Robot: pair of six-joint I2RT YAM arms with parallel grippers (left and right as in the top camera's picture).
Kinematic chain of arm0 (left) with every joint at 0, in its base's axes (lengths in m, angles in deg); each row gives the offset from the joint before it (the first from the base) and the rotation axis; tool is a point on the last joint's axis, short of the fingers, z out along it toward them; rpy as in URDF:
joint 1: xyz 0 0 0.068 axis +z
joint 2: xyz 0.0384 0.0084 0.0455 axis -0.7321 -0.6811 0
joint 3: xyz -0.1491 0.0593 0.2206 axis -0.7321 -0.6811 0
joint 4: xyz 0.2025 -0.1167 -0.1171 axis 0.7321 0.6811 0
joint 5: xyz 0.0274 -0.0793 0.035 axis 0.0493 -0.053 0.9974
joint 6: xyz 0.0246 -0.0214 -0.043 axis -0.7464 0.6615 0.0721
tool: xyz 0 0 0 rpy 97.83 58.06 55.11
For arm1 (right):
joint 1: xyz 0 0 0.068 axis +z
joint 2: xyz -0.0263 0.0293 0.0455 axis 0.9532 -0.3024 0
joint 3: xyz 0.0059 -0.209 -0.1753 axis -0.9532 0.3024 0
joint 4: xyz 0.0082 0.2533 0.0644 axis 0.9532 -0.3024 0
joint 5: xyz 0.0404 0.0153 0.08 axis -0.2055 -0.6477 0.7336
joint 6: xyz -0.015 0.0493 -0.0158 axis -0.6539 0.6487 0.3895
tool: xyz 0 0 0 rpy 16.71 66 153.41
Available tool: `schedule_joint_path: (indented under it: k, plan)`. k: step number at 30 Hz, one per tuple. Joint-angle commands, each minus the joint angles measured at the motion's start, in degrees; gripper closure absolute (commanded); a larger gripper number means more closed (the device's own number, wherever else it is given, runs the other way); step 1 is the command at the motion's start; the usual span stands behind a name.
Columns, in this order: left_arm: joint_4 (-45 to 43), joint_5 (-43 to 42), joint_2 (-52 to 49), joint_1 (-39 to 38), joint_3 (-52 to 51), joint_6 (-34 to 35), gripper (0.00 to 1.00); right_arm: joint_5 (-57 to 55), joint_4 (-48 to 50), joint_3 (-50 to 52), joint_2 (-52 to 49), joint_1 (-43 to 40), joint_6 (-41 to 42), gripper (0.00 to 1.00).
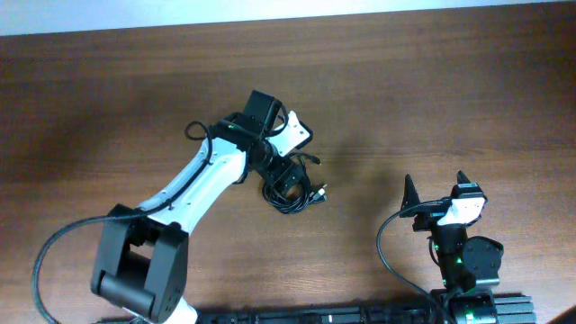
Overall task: Untangle cables
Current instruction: 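Grasp the black cable bundle with the left gripper and lift it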
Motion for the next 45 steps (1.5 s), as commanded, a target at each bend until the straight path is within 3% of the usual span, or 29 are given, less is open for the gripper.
schedule_joint_path:
  k: [1, 2, 14, 16, 19, 20, 23, 29, 39, 45]
  plan:
    - [-0.79, 0.2, -3.45, -0.13, 0.79, -0.72, 0.12, -0.26, -0.24, 0.28, 0.17, 0.31, 0.02, 0.01]
    - [-1.07, 0.2, -3.96, -0.13, 0.79, -0.72, 0.3, -0.26, -0.24, 0.28, 0.17, 0.31, 0.02, 0.01]
    - [-6.36, 0.17, -8.72, -0.13, 0.79, -0.7, 0.47, -0.28, -0.24, 0.28, 0.17, 0.31, 0.02, 0.01]
    - [-6.82, 0.17, -9.6, -0.13, 0.79, -0.7, 0.6, -0.28, -0.24, 0.28, 0.17, 0.31, 0.02, 0.01]
    - [-6.82, 0.17, -9.77, -0.13, 0.79, -0.7, 0.95, -0.26, -0.24, 0.28, 0.17, 0.31, 0.02, 0.01]
    - [-6.8, 0.17, -9.77, -0.13, 0.79, -0.7, 1.0, -0.28, -0.24, 0.28, 0.17, 0.31, 0.02, 0.01]
    - [-6.82, 0.15, -9.75, -0.13, 0.85, 0.09, 1.0, -0.26, -0.24, 0.28, 0.17, 0.31, 0.02, 0.01]
    - [-6.82, -0.44, -4.35, -0.07, 5.68, 9.4, 1.0, -0.26, -0.24, 0.28, 0.17, 0.31, 0.02, 0.01]
    - [-8.31, -0.02, 19.76, 0.26, 8.17, 9.68, 1.0, -0.94, -0.24, 0.28, 0.17, 0.31, 0.02, 0.02]
    - [-8.33, -0.2, 25.49, 1.66, 8.17, 9.7, 1.0, 0.9, 0.81, 0.28, 0.17, 0.31, 0.68, 0.01]
